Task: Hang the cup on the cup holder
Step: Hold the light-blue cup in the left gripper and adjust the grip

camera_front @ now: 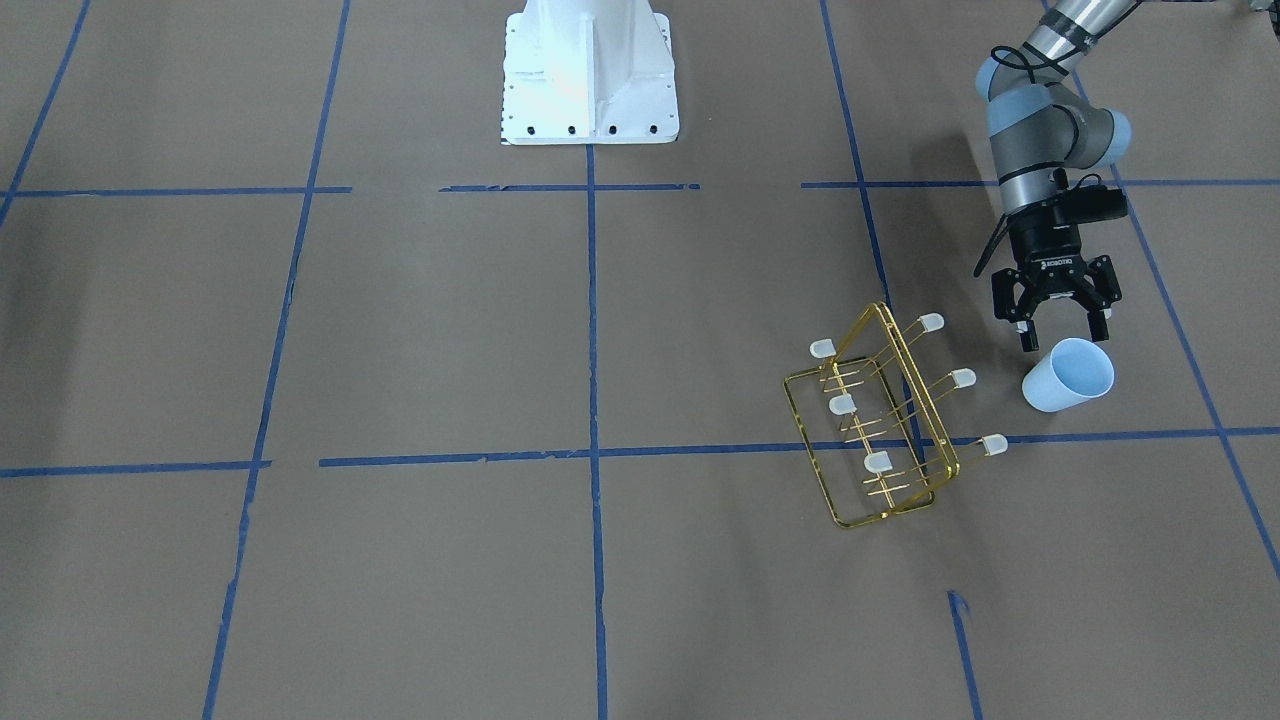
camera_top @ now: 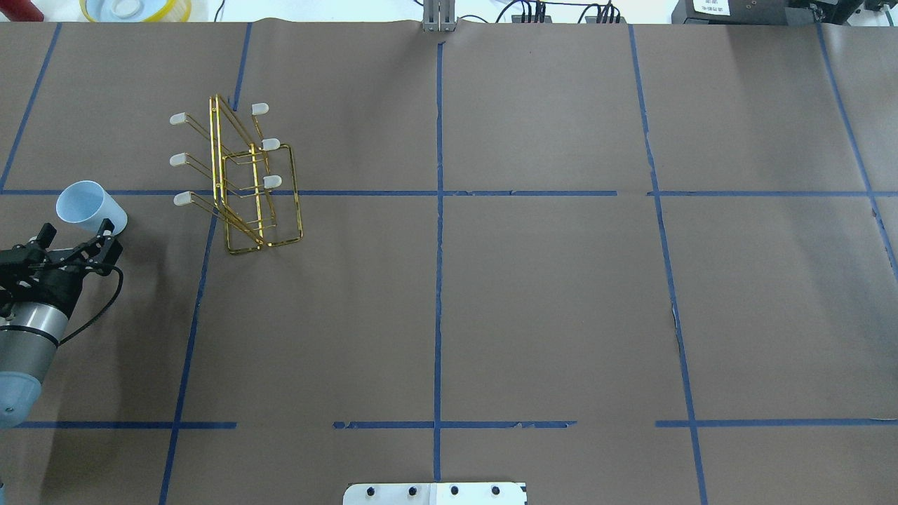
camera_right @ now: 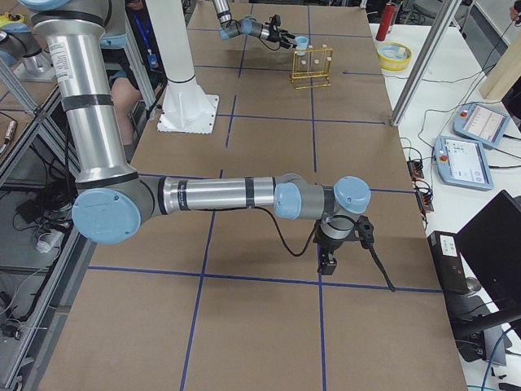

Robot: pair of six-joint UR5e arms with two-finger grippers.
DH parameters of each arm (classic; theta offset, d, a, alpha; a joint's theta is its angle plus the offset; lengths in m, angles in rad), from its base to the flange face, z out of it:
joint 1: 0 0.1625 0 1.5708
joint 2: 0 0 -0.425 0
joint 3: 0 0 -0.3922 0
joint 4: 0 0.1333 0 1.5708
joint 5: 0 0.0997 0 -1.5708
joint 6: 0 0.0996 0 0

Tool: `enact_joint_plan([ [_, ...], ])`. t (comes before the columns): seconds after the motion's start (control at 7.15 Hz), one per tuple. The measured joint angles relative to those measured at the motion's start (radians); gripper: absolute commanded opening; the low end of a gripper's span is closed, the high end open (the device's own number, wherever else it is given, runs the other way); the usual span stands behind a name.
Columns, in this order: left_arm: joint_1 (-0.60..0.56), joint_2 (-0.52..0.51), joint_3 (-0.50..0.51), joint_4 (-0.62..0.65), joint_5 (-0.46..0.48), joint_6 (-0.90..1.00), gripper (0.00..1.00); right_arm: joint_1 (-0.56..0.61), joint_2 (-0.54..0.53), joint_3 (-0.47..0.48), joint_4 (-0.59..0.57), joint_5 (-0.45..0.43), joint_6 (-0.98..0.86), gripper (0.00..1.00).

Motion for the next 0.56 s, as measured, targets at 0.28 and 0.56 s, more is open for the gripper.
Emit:
enact_joint_plan([
  [0.28, -0.031, -0.031, 0.020, 0.000, -0.028, 0.015, 1.00, 0.000, 0.000, 0.000, 0.000, 0.000, 0.000, 1.00],
  [0.56, -0.049, -0.054, 0.043, 0.000, -0.043, 0.026, 1.00, 0.000, 0.000, 0.000, 0.000, 0.000, 0.000, 1.00],
])
